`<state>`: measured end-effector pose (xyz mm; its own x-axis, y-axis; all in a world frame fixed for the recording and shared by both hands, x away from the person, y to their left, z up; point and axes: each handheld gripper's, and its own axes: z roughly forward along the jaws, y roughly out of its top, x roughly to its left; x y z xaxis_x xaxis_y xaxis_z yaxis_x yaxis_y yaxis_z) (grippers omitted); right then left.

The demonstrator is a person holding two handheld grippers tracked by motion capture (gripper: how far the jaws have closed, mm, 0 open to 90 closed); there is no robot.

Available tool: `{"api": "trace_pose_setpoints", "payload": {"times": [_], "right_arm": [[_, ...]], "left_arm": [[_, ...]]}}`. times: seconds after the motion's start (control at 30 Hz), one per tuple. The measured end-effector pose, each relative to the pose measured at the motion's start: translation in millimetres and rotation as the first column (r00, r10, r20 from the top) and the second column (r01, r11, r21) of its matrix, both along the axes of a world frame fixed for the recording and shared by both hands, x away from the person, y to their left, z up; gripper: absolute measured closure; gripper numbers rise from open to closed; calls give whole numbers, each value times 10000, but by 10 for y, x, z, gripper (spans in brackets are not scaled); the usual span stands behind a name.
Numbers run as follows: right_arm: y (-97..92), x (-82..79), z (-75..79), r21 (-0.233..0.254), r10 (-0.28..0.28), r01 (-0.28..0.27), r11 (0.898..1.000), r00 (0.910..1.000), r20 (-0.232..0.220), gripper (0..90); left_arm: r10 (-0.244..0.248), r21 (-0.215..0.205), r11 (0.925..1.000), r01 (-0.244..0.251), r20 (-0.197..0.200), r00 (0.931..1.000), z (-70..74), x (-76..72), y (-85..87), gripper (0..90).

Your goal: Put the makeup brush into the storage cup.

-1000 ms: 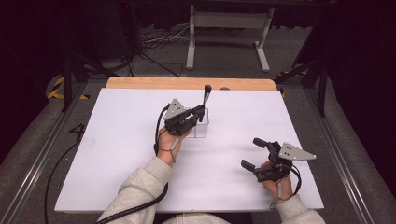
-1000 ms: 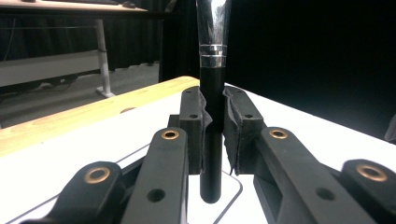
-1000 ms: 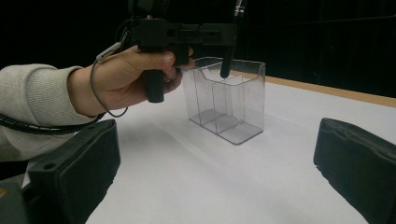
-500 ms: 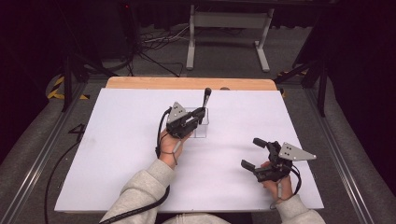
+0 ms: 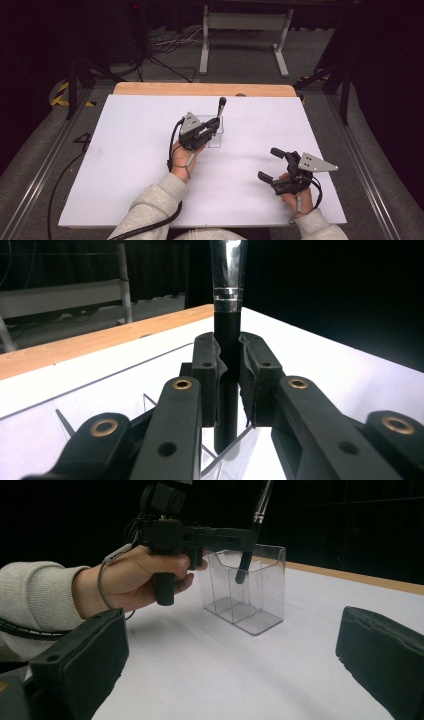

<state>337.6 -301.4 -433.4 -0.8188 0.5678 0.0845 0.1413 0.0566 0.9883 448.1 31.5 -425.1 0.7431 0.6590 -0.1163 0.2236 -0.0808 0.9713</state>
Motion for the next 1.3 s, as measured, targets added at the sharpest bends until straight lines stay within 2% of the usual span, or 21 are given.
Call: {"api": "trace_pose_setpoints", "payload": {"times": [0.13, 0.57, 0.83, 0.9, 1.0, 1.17, 1.3], "right_arm": [[2, 3, -1, 11, 10, -10, 10000, 10000, -2, 9], [7, 6, -1, -2, 63, -63, 10000, 10000, -23, 9], [11, 10, -3, 17, 83, -83, 10000, 10000, -26, 8], [7, 8, -3, 31, 81, -81, 10000, 10000, -28, 9], [5, 10, -2, 45, 65, -65, 10000, 10000, -41, 8], [17, 17, -3, 19, 116, -116, 9999, 9999, -1, 8], [15, 16, -1, 18, 86, -86, 10000, 10000, -7, 8]], "left_arm": [[4, 18, 10000, -4, -77, 10000, -13, -8, -1, 785], [221, 525, 9984, -223, 39, 9997, -55, -46, -34, 782], [231, 680, 9974, -228, -35, 9997, -49, -67, -37, 779], [184, 542, 9984, -181, -59, 9998, -50, -72, -37, 772], [4, 365, 9993, 1, -152, 9999, -39, -86, -26, 681], [-156, 246, 9996, 152, 188, 9997, 37, -137, -2, 534], [-521, -133, 9986, 521, 14, 9986, 138, -158, 65, 374]]}}
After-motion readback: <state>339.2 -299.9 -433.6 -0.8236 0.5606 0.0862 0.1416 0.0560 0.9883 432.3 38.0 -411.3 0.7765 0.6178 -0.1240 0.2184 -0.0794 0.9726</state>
